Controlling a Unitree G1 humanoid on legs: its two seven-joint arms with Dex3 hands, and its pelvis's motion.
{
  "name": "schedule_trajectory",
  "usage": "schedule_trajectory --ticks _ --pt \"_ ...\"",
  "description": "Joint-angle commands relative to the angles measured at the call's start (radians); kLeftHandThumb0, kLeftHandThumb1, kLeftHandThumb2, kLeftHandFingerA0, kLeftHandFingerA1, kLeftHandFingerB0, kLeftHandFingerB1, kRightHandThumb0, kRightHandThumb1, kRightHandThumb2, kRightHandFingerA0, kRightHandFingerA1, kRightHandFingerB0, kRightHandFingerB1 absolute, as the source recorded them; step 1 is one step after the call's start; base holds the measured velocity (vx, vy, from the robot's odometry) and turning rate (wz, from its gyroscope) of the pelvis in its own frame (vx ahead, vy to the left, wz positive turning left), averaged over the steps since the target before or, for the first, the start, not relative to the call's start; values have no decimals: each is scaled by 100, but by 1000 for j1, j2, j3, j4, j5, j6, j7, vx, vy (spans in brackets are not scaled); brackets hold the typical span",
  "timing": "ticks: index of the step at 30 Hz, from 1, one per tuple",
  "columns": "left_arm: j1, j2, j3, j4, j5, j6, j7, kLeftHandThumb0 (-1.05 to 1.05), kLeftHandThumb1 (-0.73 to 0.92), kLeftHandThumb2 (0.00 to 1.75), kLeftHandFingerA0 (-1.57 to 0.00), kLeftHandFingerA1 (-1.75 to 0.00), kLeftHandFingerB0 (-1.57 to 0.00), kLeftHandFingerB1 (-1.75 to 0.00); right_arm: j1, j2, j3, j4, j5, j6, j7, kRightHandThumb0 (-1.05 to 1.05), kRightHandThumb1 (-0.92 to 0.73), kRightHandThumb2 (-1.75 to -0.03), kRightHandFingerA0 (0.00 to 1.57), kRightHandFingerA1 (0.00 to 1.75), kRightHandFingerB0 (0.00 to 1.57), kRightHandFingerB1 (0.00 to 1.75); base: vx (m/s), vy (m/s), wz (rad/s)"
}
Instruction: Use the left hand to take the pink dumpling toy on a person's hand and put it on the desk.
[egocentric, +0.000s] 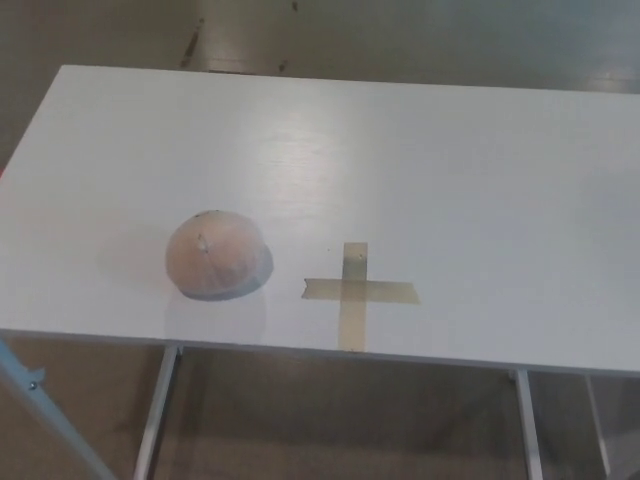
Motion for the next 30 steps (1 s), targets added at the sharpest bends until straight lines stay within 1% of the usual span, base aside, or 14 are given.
schedule_trajectory --ticks 1,2,3,4,5,6,7,8,9,17,18,19,20,30 --pt "-235 -27 -64 569 226 -92 624 -61 64 98 -44 -54 -34 -48 -51 29 -2 9 -7 0 -25 -23 -70 -61 68 47 52 42 0 0 0" --pt "-243 -19 -62 586 221 -98 622 -61 64 98 -44 -54 -34 -48 -56 31 -3 9 -7 1 -25 -23 -70 -61 68 47 52 42 0 0 0" --pt "-260 -7 -60 630 208 -107 612 -55 74 63 -50 -37 -46 -35 -60 32 -5 9 -4 3 -24 -23 -70 -61 67 47 52 42 0 0 0" --pt "-268 -2 -59 653 202 -109 606 -55 74 63 -50 -37 -46 -35 -60 32 -6 10 -3 4 -23 -23 -70 -61 67 47 52 42 0 0 0" --pt "-275 3 -56 676 194 -106 590 -53 61 99 -45 -57 -29 -48 -58 31 -9 9 0 3 -22 -23 -70 -61 67 47 52 42 0 0 0" --pt "-284 7 -57 705 185 -106 576 -53 61 99 -45 -57 -29 -48 -56 29 -13 9 2 2 -22 -23 -70 -61 67 47 52 42 0 0 0" --pt "-283 10 -59 715 183 -107 571 -56 75 63 -49 -37 -43 -35 -52 27 -12 9 1 1 -22 -23 -70 -61 67 47 52 42 0 0 0" --pt "-282 11 -62 724 182 -109 569 -56 75 63 -49 -37 -43 -35 -50 27 -11 9 0 0 -22 -23 -70 -61 67 47 52 42 0 0 0" --pt "-287 17 -72 735 188 -108 565 -58 64 99 -41 -54 -28 -47 -51 26 -10 9 -2 0 -23 -23 -70 -61 67 47 53 42 0 0 0" --pt "-351 29 -103 817 183 -127 556 -53 62 99 -38 -55 -21 -46 -84 16 -9 7 -4 7 -14 -22 -70 -61 67 47 53 42 0 0 0" --pt "-361 28 -104 830 179 -124 561 -61 75 66 -42 -37 -32 -33 -87 16 -9 6 -5 7 -13 -23 -70 -61 67 47 53 42 0 0 0" --pt "-361 28 -104 830 179 -124 561 -61 75 66 -42 -37 -32 -33 -87 16 -9 6 -5 7 -13 -23 -70 -61 67 47 53 42 0 0 0" --pt "-372 26 -105 845 175 -121 569 -54 62 99 -37 -54 -20 -45 -90 15 -9 6 -5 5 -11 -23 -70 -61 67 47 53 42 0 0 0" --pt "-403 17 -103 903 158 -105 594 -55 62 98 -39 -55 -21 -46 -95 12 -18 6 -2 -1 -1 -23 -70 -61 66 47 53 42 0 0 0"
